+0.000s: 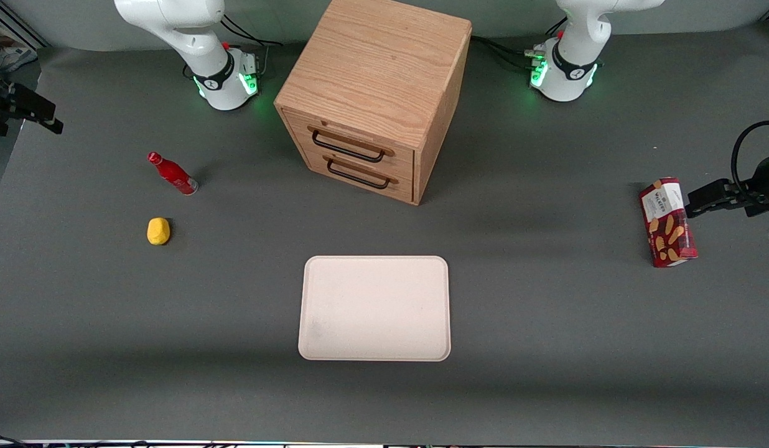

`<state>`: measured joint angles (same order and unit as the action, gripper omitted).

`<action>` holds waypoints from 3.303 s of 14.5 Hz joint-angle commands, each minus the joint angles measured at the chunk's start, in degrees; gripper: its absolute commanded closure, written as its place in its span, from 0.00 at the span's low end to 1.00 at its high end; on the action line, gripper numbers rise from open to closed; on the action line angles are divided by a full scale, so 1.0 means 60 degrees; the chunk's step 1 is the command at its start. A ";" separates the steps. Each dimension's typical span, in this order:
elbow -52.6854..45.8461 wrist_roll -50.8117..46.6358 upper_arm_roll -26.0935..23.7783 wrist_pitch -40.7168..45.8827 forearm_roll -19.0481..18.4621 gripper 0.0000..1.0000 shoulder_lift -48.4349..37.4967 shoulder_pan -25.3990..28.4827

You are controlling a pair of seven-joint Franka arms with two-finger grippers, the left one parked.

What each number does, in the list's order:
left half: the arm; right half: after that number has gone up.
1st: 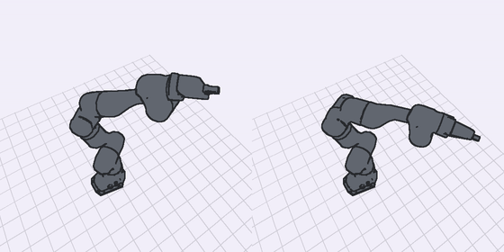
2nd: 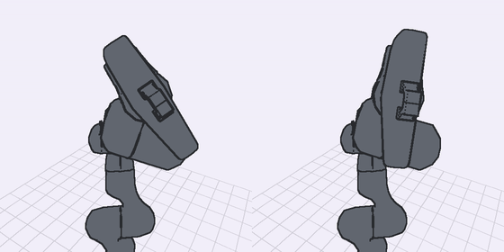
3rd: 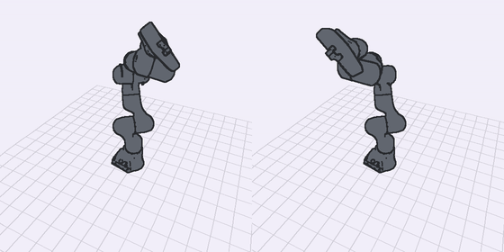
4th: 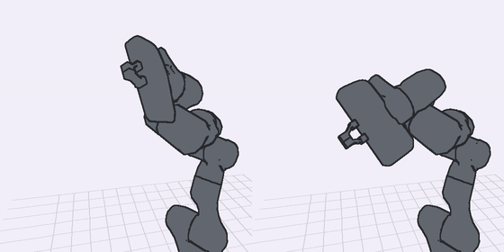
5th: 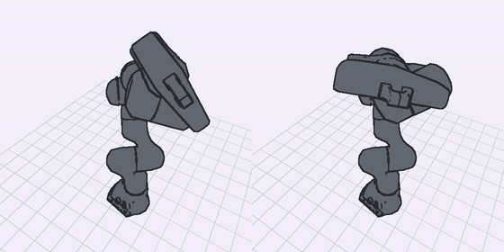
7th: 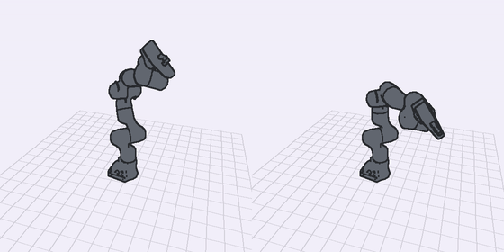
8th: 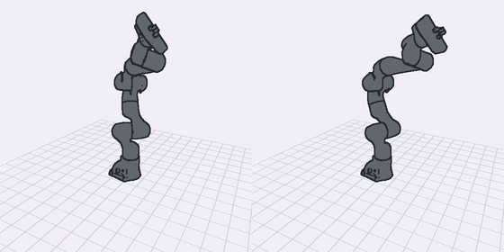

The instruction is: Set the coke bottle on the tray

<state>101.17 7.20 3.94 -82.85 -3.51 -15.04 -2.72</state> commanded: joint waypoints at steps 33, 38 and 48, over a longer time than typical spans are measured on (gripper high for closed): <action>0.9592 0.0514 0.1143 -0.8234 -0.0177 0.00 -0.2093 0.0028; 1.0004 0.0747 0.1334 -0.9129 -0.0250 0.00 -0.1712 0.0028; 1.0151 0.0866 0.1555 -0.9263 -0.0264 0.00 -0.1448 0.0028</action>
<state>160.24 11.10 12.53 -137.05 -4.61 -22.62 -2.77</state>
